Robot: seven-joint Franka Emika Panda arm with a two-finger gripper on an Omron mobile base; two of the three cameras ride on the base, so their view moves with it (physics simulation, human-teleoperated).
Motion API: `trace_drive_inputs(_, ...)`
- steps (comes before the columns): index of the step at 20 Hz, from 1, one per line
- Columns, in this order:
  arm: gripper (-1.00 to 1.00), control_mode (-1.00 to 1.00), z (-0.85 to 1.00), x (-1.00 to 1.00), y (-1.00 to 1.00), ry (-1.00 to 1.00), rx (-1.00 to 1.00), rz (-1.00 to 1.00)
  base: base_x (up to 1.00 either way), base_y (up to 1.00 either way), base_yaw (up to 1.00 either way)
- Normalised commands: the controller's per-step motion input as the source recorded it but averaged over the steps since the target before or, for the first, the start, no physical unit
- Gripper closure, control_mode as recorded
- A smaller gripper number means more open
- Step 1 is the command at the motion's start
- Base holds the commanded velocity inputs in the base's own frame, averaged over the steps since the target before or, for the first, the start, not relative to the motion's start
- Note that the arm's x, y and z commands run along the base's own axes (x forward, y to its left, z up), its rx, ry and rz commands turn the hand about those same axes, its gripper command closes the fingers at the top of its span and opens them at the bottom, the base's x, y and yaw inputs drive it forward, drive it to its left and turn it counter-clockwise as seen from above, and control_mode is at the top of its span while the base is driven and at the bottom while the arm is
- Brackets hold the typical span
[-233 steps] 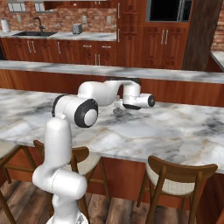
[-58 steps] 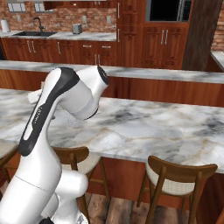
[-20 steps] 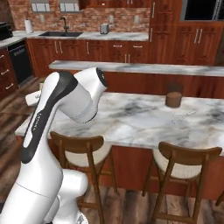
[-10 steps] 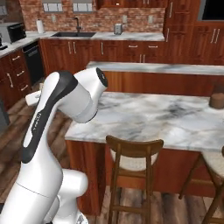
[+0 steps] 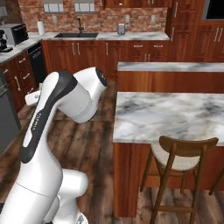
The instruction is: Pick the candle and jar from the dining table and place them in the open cabinet. Close the cabinet after placing the objects.
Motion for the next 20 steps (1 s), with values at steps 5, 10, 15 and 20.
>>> trace_drive_inputs(5,1.00,1.00,0.00,0.00,0.00,0.00,0.00,0.00,0.25,1.00,-0.32)
trace_drive_inputs(10,1.00,1.00,0.00,0.00,0.00,0.00,0.00,0.00,0.65,0.99,-0.16)
trace_drive_inputs(15,1.00,1.00,0.00,0.00,0.00,0.00,0.00,0.00,0.84,0.96,-0.07)
trace_drive_inputs(20,1.00,1.00,0.00,0.00,0.00,0.00,0.00,0.00,1.00,0.85,0.01)
